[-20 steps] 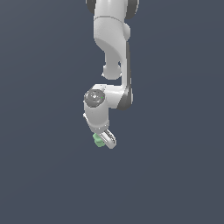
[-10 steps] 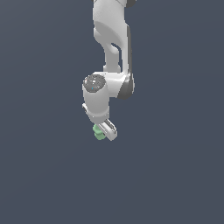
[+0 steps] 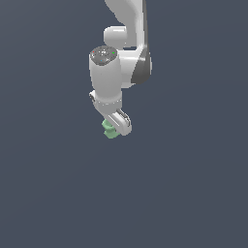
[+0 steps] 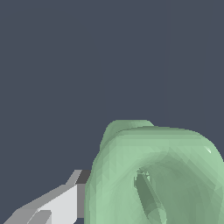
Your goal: Pick up the object and move it to a goal position.
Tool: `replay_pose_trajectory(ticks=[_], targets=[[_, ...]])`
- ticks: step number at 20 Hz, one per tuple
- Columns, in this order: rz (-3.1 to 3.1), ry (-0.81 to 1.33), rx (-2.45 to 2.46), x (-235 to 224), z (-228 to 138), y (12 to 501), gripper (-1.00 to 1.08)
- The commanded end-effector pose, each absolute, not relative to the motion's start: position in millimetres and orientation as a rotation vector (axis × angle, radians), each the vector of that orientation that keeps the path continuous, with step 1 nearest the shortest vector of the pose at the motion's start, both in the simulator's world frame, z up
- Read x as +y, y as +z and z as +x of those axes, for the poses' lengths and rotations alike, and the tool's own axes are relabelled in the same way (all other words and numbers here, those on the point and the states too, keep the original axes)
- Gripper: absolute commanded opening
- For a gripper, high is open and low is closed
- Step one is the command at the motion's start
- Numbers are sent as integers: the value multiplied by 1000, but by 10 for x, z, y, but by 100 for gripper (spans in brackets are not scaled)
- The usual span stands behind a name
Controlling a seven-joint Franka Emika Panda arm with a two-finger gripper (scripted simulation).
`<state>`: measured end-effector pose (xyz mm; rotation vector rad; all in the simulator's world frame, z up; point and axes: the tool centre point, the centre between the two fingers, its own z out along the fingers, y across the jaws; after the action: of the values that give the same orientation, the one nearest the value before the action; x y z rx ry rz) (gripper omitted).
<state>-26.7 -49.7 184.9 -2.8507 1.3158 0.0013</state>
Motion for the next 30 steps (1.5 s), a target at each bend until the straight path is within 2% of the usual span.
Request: replay_pose_trajectory(ticks=[1, 19, 30], targets=[[-2851, 1, 1316, -486, -375, 2075, -100], [-2852, -1, 1319, -405, -1151, 3826, -100], [-2853, 0, 1317, -362, -1409, 4489, -100]])
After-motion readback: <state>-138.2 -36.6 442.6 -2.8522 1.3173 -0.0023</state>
